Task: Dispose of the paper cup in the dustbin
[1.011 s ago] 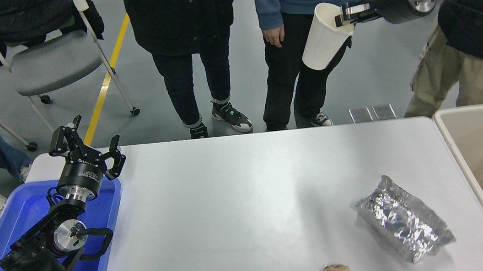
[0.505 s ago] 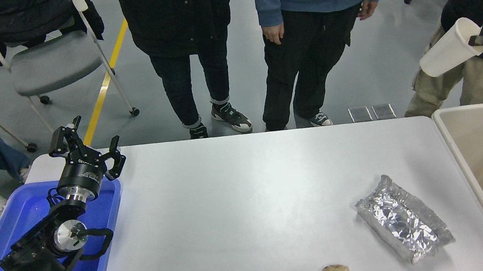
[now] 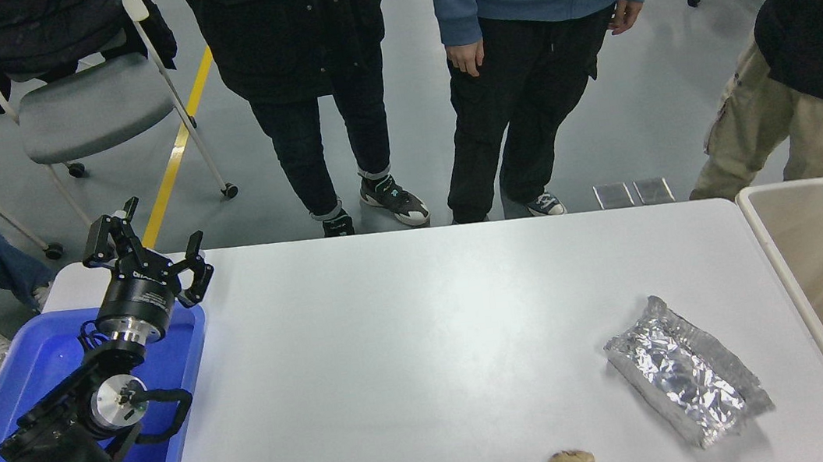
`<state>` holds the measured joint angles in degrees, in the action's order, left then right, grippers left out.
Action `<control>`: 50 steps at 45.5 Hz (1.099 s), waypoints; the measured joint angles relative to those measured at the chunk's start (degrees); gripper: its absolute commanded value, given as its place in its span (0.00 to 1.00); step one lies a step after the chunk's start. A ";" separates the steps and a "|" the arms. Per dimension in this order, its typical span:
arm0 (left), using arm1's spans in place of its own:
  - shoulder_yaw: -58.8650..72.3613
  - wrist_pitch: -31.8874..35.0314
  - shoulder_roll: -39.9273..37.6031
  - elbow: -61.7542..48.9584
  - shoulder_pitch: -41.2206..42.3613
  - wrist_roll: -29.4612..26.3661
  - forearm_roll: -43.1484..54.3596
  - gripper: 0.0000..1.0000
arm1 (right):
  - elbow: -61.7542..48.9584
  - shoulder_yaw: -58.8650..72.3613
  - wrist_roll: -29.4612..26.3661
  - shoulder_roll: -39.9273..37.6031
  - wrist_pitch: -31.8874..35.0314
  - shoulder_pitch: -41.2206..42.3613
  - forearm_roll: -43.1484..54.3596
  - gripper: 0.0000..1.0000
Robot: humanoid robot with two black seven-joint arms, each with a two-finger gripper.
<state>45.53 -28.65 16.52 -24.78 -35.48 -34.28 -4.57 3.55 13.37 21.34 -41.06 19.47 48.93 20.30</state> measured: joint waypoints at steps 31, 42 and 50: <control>0.00 0.00 -0.04 0.00 0.00 0.00 -0.01 1.00 | -9.02 -17.30 -6.40 14.54 -15.49 -14.35 -13.25 0.00; 0.00 0.00 -0.07 0.00 0.00 -0.06 -0.01 1.00 | -9.17 -21.89 -6.76 16.78 -19.04 -15.65 -13.88 0.00; 0.00 0.00 -0.07 0.00 0.00 -0.05 -0.01 1.00 | -9.20 -22.98 -6.90 17.30 -20.39 -15.93 -14.02 0.60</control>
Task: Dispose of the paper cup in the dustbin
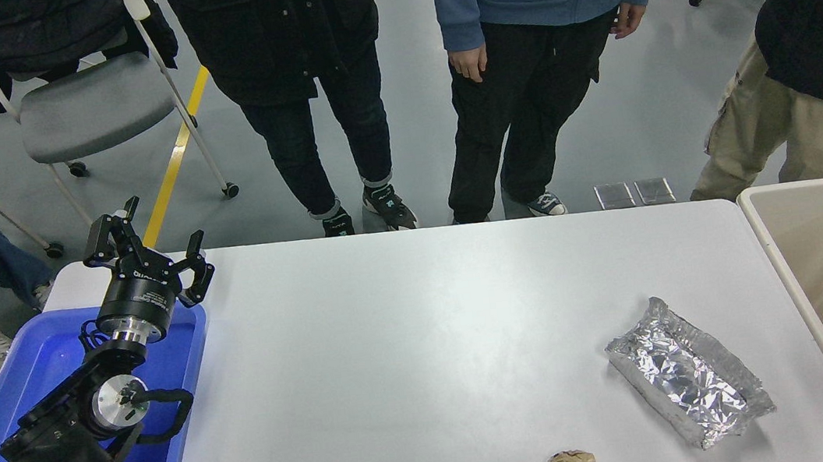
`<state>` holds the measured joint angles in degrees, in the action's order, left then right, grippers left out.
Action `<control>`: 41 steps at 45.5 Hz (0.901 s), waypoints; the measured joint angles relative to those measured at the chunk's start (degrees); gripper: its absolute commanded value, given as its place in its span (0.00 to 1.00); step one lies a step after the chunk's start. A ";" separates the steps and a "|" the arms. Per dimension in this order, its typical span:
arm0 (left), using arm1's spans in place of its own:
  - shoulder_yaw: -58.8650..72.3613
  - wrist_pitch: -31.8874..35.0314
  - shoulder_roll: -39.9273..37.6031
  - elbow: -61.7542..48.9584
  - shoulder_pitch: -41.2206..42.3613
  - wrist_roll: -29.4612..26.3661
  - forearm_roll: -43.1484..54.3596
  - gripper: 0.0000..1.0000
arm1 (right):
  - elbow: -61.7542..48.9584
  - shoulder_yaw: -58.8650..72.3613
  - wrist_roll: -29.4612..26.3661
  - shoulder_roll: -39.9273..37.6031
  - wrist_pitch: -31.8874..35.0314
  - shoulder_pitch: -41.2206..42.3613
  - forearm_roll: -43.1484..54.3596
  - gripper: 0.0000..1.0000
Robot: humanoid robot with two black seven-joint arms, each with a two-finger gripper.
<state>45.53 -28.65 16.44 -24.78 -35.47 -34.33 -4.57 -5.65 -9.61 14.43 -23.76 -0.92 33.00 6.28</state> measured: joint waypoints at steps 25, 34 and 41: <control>0.00 0.00 0.02 0.00 0.01 0.04 0.00 1.00 | 0.01 -0.63 -1.15 0.93 -2.02 -0.21 -0.05 0.99; 0.00 0.00 0.02 0.00 -0.03 0.04 0.00 1.00 | -0.02 -0.20 -1.21 0.97 -2.03 0.01 -0.05 0.99; 0.00 0.00 0.02 0.00 -0.03 0.04 0.00 1.00 | -0.25 -0.10 -1.03 0.97 -2.19 0.36 -0.05 0.99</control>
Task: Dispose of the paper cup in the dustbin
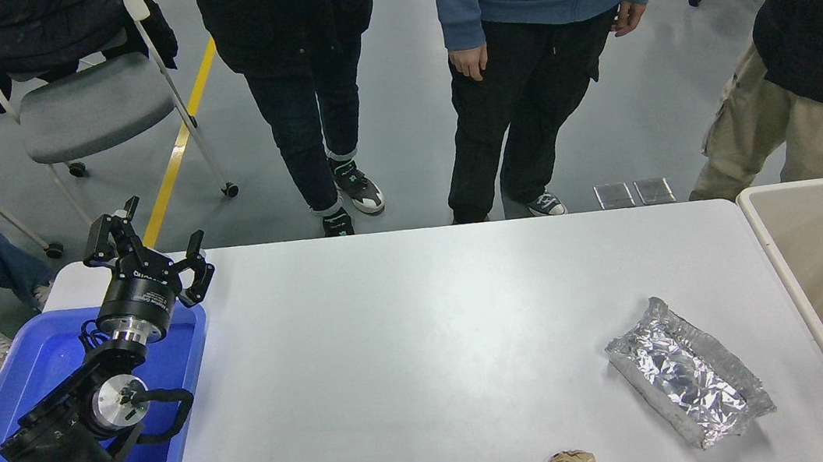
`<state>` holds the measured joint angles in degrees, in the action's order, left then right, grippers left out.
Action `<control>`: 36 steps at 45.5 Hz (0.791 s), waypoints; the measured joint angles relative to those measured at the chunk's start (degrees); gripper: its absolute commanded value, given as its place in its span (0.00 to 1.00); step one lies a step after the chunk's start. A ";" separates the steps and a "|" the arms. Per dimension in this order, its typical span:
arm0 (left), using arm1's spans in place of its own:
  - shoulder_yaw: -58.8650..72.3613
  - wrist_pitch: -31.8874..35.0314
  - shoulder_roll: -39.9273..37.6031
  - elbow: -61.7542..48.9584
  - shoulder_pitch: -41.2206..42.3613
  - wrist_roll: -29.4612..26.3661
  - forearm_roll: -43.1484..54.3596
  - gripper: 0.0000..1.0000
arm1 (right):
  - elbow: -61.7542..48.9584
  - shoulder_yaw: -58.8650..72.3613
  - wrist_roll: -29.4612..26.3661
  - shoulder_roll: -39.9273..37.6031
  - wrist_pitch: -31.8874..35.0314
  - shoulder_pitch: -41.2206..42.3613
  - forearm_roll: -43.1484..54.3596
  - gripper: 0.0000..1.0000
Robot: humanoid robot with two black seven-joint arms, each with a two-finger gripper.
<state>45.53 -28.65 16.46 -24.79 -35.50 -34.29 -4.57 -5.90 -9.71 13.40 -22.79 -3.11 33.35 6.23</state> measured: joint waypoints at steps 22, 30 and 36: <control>0.00 0.00 0.01 0.00 0.01 0.00 0.00 1.00 | -0.20 -0.52 0.21 -0.29 1.19 1.68 -0.15 0.99; 0.00 0.00 0.01 0.00 0.05 0.01 0.00 1.00 | 2.54 -4.32 0.53 -2.38 3.26 1.93 -2.81 0.99; 0.00 0.00 0.02 0.00 0.05 0.02 0.00 1.00 | 7.26 -9.41 2.30 -4.59 4.35 1.98 -3.97 0.99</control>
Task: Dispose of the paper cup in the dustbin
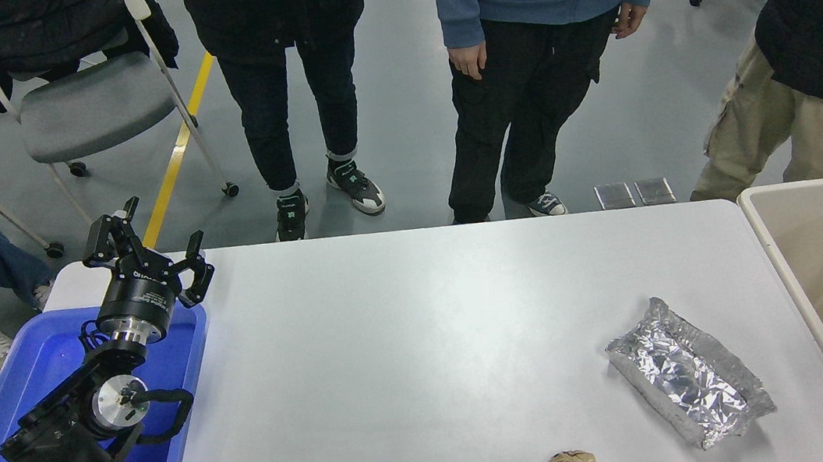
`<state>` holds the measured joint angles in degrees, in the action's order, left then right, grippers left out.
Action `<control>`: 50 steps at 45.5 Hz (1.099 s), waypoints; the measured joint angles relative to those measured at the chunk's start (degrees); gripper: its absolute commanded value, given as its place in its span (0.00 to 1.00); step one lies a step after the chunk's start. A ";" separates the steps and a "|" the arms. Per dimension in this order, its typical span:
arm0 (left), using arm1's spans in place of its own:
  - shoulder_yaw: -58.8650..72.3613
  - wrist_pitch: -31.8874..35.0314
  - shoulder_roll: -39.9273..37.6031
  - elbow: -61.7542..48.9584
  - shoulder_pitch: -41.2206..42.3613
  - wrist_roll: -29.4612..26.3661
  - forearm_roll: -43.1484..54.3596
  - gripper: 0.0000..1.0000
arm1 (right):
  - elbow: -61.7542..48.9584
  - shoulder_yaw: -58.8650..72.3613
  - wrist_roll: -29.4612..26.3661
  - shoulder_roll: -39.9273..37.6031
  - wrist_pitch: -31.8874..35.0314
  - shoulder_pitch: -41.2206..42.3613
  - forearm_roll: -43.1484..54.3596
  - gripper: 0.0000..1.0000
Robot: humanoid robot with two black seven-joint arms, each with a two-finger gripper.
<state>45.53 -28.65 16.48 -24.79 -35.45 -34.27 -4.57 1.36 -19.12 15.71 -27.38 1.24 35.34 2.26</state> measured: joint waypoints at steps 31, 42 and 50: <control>0.00 0.00 0.00 0.01 -0.01 -0.03 0.00 1.00 | 40.69 -39.37 5.10 -1.77 2.60 -11.80 11.72 0.99; 0.00 0.00 0.01 0.00 -0.02 -0.04 0.01 1.00 | 48.48 -50.37 6.85 5.69 2.73 -16.84 22.73 0.99; 0.00 0.00 -0.01 0.01 -0.03 -0.03 0.00 1.00 | 50.87 -53.79 10.05 9.88 2.78 -18.44 26.87 0.99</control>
<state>45.53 -28.65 16.47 -24.78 -35.47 -34.30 -4.57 52.23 -72.91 25.75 -17.50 4.02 16.89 29.13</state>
